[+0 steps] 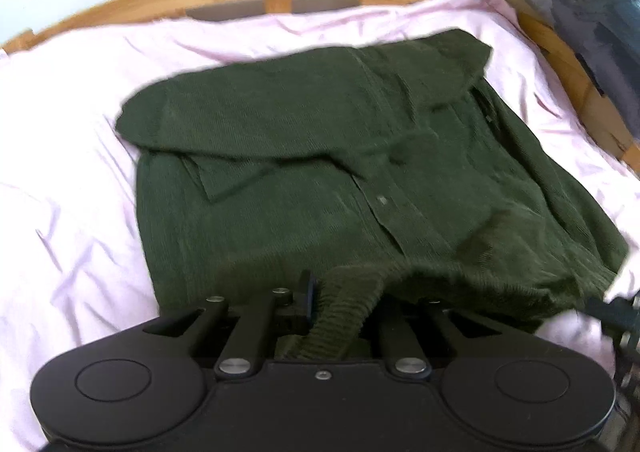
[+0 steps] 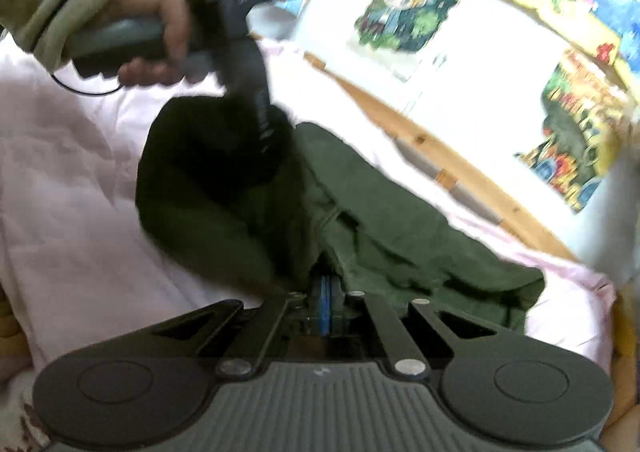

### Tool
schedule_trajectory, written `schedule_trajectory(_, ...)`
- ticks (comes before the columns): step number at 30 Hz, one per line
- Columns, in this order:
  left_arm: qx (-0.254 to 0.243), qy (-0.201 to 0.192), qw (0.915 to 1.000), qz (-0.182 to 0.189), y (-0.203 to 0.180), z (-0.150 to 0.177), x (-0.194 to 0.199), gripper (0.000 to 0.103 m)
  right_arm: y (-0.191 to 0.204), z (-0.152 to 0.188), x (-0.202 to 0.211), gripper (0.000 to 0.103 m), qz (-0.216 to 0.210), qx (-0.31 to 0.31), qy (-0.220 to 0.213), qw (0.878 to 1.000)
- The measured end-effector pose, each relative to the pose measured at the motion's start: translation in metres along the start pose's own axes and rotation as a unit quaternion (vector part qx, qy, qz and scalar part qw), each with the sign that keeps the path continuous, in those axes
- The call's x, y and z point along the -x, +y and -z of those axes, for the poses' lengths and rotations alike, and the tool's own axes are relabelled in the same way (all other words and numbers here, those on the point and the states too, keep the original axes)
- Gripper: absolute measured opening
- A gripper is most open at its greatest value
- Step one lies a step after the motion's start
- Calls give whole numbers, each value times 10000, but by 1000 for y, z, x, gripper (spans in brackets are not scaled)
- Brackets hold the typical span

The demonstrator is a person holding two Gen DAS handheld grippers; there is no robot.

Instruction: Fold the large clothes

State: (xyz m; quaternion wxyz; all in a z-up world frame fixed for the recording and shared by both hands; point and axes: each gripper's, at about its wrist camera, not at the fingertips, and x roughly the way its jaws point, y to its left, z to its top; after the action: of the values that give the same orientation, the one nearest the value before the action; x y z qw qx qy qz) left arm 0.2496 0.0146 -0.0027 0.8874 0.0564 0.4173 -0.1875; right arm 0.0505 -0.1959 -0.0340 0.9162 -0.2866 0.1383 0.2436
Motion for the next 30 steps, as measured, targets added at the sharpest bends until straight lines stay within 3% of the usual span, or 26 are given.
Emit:
schedule_trajectory(5,-125,179,9998,35,-9,30,3,18,-4,8,-4,0,-80,-37,184,9998)
schedule_trajectory(10,-457,399,9981,-108,-15,63,8,60,-11,9,-6,4,-440,145,395,9981)
schedule_trajectory(11,-494,474,9976,-114,-15,71,10,62,-11,9,-4,14,-629,263,495,9964)
schedule_trajectory(12,-509,551,9971,-88,-14,78,11,66,-12,14,-2,37,-734,383,547,9951)
schedule_trajectory(14,-528,659,9964,10,-10,92,15,74,-18,19,10,63,-777,694,619,9926)
schedule_trajectory(18,-599,678,9959,-17,-2,111,28,87,-37,35,19,74,-438,1053,1034,9881)
schedule_trajectory(25,-900,1110,9888,-440,2,123,25,88,-82,71,-1,78,261,1101,2105,9710)
schedule_trajectory(30,131,959,9947,341,28,121,35,95,-83,99,-10,79,370,2009,2635,9428)
